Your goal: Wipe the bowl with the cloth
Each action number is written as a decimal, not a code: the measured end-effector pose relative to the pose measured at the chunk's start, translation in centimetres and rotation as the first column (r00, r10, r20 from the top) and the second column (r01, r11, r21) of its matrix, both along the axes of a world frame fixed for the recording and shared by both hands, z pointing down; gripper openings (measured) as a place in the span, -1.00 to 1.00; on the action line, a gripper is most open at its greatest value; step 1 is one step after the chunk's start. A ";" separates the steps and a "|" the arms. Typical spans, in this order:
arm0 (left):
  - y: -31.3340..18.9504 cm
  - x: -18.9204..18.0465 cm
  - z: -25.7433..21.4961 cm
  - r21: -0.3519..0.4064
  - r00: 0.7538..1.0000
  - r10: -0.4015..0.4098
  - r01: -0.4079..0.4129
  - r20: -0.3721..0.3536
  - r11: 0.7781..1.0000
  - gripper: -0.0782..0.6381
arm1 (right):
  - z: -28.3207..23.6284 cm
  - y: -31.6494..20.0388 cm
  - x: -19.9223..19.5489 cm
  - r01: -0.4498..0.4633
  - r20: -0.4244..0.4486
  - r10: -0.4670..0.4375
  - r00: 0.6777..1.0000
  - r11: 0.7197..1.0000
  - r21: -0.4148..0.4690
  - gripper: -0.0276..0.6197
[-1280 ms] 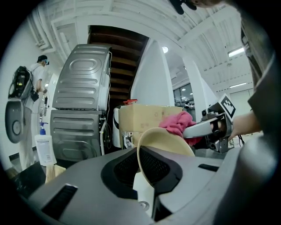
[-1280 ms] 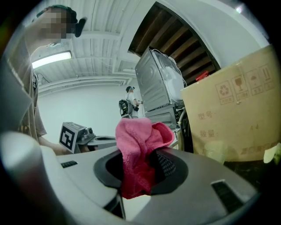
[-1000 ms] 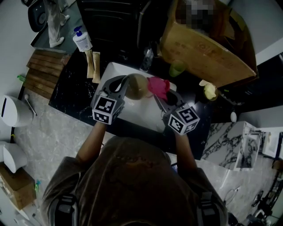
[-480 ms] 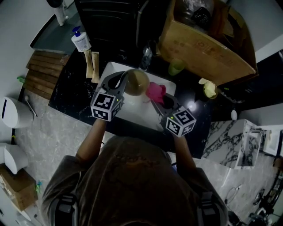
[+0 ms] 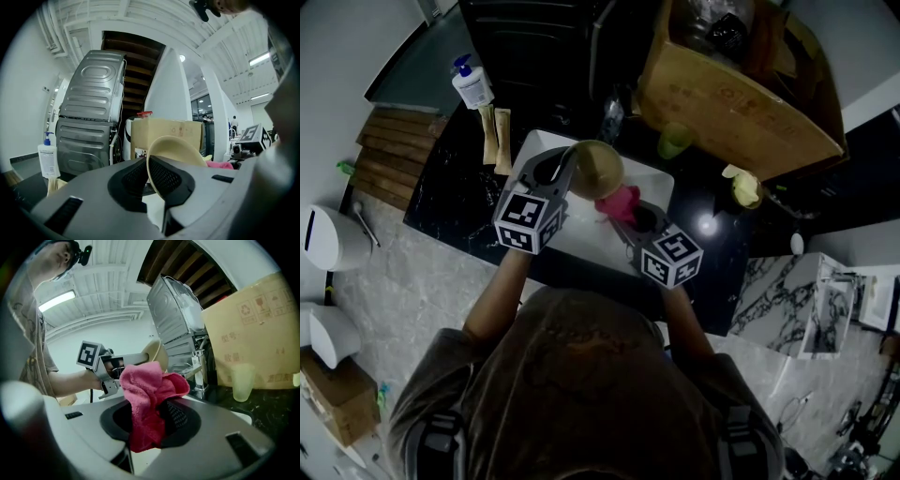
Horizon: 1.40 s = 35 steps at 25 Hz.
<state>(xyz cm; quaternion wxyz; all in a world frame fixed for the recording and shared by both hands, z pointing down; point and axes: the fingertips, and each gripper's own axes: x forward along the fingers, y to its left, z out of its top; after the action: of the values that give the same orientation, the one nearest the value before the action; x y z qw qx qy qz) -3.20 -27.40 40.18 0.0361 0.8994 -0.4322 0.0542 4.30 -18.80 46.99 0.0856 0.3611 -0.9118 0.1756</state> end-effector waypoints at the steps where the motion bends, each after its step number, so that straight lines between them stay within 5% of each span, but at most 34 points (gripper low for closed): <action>1: 0.1 0.2 0.0 0.001 1.000 0.003 -0.003 -0.002 1.000 -0.73 | 0.1 -0.1 -0.1 -0.001 0.000 0.001 1.000 1.000 -0.002 -0.55; 12: 0.5 0.8 -0.5 -0.004 0.999 -0.015 0.015 -0.037 1.000 -0.73 | 1.1 -0.5 -1.6 0.000 0.008 0.000 1.000 0.999 -0.033 -0.55; 18: 1.1 2.2 -1.0 -0.033 0.993 0.017 -0.021 -0.113 0.999 -0.73 | 2.0 -0.9 -2.5 0.019 -0.016 -0.020 1.000 0.999 -0.046 -0.55; 35: 0.6 2.4 -1.7 -0.010 0.993 -0.005 0.004 -0.118 1.000 -0.73 | 0.9 0.9 -3.6 0.085 -0.025 -0.085 0.996 0.996 -0.034 -0.55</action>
<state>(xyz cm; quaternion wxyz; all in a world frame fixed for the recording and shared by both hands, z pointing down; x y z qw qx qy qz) -0.79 -26.76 38.46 0.0661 0.8998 -0.4312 0.0028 0.73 -17.85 47.91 0.1110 0.3228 -0.9222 0.1818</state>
